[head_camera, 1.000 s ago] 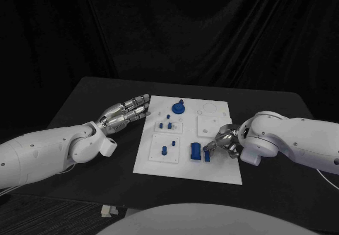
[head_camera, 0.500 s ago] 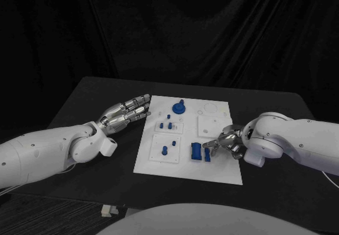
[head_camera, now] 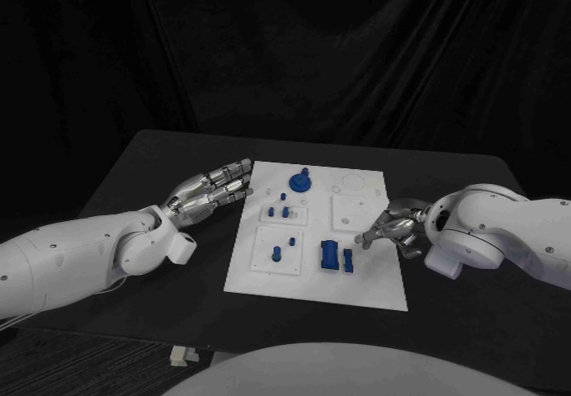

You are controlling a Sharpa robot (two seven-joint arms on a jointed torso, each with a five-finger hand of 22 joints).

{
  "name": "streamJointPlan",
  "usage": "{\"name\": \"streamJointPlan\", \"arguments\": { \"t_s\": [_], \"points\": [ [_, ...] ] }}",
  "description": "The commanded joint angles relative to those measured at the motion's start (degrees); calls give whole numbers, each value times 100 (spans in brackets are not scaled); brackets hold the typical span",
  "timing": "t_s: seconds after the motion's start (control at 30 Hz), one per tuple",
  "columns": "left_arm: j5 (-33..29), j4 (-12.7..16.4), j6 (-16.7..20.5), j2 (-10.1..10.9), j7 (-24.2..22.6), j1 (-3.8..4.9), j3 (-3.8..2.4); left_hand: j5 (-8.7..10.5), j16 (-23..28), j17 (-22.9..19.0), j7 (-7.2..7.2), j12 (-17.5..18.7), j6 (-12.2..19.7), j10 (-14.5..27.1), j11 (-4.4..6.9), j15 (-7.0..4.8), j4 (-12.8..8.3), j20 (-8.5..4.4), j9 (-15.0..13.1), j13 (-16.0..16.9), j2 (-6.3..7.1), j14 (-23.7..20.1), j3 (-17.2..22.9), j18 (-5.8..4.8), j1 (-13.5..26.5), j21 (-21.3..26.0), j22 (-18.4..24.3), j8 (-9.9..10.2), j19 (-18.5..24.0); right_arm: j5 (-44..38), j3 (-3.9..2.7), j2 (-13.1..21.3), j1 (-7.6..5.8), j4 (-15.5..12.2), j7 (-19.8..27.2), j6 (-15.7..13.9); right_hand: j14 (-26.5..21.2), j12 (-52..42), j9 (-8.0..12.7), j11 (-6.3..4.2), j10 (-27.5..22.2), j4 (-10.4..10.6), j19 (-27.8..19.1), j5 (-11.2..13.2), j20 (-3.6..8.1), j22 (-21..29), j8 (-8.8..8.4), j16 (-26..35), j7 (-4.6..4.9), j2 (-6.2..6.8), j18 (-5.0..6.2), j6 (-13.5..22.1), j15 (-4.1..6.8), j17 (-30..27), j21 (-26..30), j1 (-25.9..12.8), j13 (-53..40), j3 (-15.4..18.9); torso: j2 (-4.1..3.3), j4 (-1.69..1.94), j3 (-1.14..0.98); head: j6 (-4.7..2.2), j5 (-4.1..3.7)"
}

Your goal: Assemble the parts on the task board

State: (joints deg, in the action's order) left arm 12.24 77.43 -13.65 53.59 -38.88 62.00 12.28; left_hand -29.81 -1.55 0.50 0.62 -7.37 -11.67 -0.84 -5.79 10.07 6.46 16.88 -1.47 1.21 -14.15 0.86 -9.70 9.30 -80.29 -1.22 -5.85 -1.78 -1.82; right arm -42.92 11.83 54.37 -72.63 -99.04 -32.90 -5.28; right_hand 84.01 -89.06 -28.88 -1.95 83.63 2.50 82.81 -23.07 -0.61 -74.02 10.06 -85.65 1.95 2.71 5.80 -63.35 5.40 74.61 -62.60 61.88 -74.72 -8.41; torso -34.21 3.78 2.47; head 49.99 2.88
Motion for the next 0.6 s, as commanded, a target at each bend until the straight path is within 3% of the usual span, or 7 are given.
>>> {"name": "streamJointPlan", "arguments": {
  "t_s": [0.03, 0.1, 0.23, 0.33, 0.43, 0.47, 0.6],
  "points": [
    [-31, 15, -38, 0, -476, -8, -5, -88, -81, 22, 14, -119, 0, 14, -59, 77, -94, -11, -25, 15, -60, 30, 40, 32, -7, -23, -51, -20, -59, -1116, -1, 122, 49, -216, 826, -582, 532, -94, -214, -29, 637, -215, 139, -110, 10, -992, 242, -163, 8, 5, -115, 164, 36, 1200, -244, 439, -1528, -65, 2, -4, -1, 1, 17],
    [-31, 15, -38, 1, -479, -8, -5, -88, -81, 22, 14, -119, 0, 14, -59, 77, -94, -11, -25, 15, -60, 30, 40, 32, -7, -23, -51, -20, -59, -1750, -1, 203, 120, -343, 1138, -731, 550, -94, -356, 22, 637, -372, 173, -12, -13, -1037, 391, -247, 67, -41, -156, 479, -2, 1301, -456, 754, -1528, -61, 4, -6, -1, 1, 21],
    [-31, 26, -40, 10, -484, -8, -5, -91, -82, 22, 15, -125, 1, 13, -60, 76, -99, -11, -25, 16, -60, 30, 42, 32, -8, -24, -52, -20, -61, -2796, 1, 343, 332, -538, 1852, -1138, 592, -94, -173, -30, 637, -462, 205, 187, -14, -1098, 297, -410, 98, -89, -197, 963, 18, 1506, -738, 1079, -1528, -43, 1, -1, 1, 1, 26],
    [-31, 35, -38, 21, -483, -8, -5, -99, -84, 22, 18, -125, -7, 13, -60, 76, -108, -11, -26, 16, -60, 31, 48, 33, -11, -25, -54, -23, -63, -3480, 1, 434, 540, -638, 2321, -1571, 599, -94, 54, 33, 637, -489, 232, 398, -48, -1138, 315, -435, 160, -59, -231, 754, -35, 1539, -929, 1254, -1528, -6, -2, 6, 1, 1, 31],
    [-31, 43, -37, 39, -486, -9, -5, -99, -84, 22, 18, -125, -7, 13, -60, 76, -108, -11, -26, 16, -60, 31, 48, 33, -11, -25, -54, -23, -63, -4175, 1, 494, 771, -714, 2621, -2000, 599, -94, 218, -7, 637, -421, 258, 910, -46, -1178, 378, -435, 93, 19, -256, 521, -10, 1539, -1116, 1420, -1528, 77, -6, 0, 2, 1, 46],
    [-31, 44, -38, 41, -486, -9, -5, -99, -84, 22, 18, -125, -7, 13, -60, 76, -108, -11, -26, 16, -60, 31, 48, 33, -11, -25, -54, -23, -63, -4281, 1, 503, 818, -725, 2653, -2066, 599, -94, 280, -21, 637, -327, 258, 1128, -38, -1185, 408, -435, 73, 75, -262, 438, 7, 1539, -1157, 1522, -1528, 89, -8, 0, 2, 1, 48],
    [-31, 45, -42, 48, -484, -9, -5, -103, -84, 22, 19, -125, -5, 13, -61, 76, -113, -11, -26, 16, -59, 31, 50, 33, -13, -25, -55, -22, -64, -4651, 2, 515, 1032, -734, 2741, -2234, 599, -94, 433, -7, 637, 42, 239, 1367, -30, -1187, 457, -435, 72, 238, -266, 339, 3, 1539, -1204, 1808, -1528, 92, -5, 1, 2, 1, 33]
  ]
}}
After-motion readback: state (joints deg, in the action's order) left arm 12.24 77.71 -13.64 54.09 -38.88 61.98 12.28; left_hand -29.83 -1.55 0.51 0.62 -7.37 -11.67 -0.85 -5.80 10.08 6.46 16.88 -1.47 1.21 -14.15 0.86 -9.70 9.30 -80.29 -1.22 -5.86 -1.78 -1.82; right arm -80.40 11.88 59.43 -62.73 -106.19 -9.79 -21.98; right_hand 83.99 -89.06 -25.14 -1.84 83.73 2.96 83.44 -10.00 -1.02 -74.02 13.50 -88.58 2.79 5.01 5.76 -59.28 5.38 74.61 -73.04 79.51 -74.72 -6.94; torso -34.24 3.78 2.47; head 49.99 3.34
